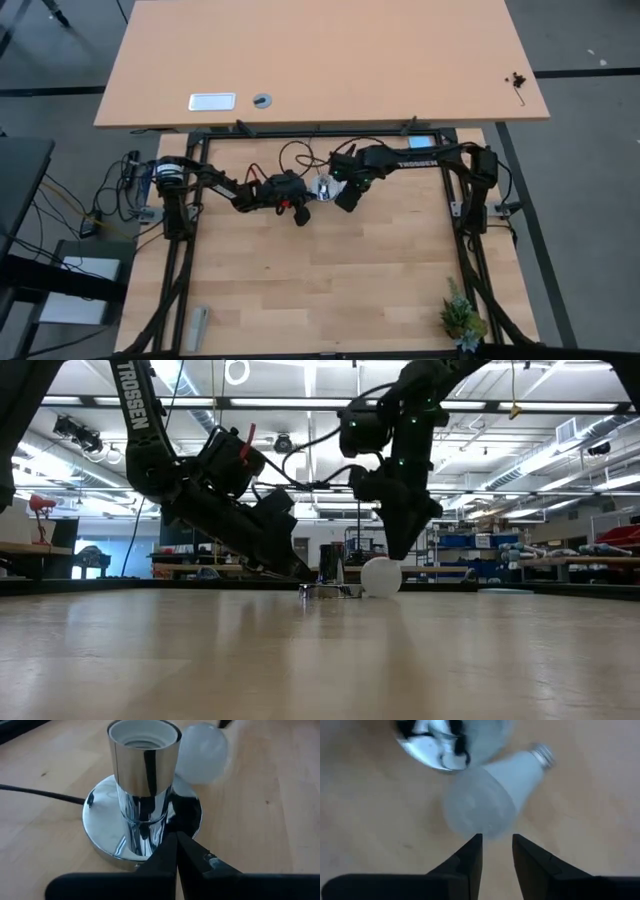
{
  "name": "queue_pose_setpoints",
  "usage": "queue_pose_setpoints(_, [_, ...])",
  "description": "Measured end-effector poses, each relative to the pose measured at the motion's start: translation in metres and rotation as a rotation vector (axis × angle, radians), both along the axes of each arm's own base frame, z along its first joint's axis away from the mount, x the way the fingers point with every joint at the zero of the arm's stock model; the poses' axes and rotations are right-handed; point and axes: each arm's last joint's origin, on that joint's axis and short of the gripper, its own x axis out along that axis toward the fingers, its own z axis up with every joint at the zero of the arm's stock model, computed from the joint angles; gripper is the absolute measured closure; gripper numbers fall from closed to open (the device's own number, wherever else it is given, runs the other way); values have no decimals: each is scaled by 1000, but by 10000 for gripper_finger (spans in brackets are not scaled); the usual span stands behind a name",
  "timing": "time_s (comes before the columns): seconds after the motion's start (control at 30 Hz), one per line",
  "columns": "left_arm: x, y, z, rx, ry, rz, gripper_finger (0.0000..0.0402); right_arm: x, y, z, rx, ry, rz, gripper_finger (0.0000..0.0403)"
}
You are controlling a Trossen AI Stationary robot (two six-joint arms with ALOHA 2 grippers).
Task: Screw lightbulb
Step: Insert the lightbulb into the lamp
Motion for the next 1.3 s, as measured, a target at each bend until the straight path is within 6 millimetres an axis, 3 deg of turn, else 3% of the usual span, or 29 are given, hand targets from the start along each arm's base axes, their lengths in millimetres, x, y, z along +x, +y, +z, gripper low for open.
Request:
queue_pose_setpoints(0.17, [0,0,0,10,4,-5,388,-9,-10,2,-20,73,-37,291])
queue_pose_setpoints(0.5, [0,0,0,12,7,-6,388,11,-4,8,-13,-134,14,307])
queue_pose_setpoints(0.93, [0,0,0,12,9,-5,388,-1,-8,0,-37,-25,32,347])
queue_pose_setpoints(1.1, [0,0,0,13,10,-4,388,-14,-9,9,-107,91,29,349])
queue_pose_setpoints(1.3, [0,0,0,14,10,-1,388,-24,-14,33,-139,38,-1,344])
